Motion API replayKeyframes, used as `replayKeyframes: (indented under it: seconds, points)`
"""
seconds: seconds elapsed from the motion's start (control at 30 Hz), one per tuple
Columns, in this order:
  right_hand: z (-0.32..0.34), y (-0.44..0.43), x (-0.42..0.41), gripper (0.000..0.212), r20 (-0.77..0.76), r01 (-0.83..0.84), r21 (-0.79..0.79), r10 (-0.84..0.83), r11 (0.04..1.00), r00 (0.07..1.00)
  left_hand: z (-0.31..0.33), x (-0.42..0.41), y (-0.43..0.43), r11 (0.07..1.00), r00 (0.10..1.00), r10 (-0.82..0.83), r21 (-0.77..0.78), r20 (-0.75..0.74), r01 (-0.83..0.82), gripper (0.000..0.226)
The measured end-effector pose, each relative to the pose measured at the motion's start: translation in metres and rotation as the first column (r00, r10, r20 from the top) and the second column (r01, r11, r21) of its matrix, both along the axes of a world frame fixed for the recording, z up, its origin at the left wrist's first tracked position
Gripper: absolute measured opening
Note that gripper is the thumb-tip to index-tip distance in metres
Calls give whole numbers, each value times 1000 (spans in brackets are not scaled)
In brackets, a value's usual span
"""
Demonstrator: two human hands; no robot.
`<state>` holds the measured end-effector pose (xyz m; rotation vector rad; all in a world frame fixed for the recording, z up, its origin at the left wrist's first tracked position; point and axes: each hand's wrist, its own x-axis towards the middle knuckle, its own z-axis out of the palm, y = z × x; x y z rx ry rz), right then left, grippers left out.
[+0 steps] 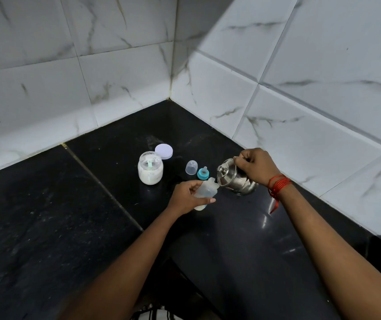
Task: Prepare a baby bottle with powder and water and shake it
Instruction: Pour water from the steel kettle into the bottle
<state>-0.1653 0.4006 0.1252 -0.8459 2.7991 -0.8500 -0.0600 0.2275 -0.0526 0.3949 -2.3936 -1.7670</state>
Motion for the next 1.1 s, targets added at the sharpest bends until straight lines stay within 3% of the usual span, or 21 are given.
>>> replayKeyframes:
  seconds: [0.17, 0.4, 1.1]
  points:
    - [1, 1, -2, 41, -6, 4, 21, -4, 1000, 1000, 4, -1, -4, 997, 1000, 5, -73, 28, -3, 77]
    - [0, 2, -3, 39, 4, 1, 37, -1, 999, 1000, 10, 1, -9, 979, 999, 25, -199, -44, -34, 70]
    - [-4, 5, -5, 40, 24, -19, 47, 18, 999, 1000, 11, -8, -4, 986, 989, 91, -130, -119, -106, 64]
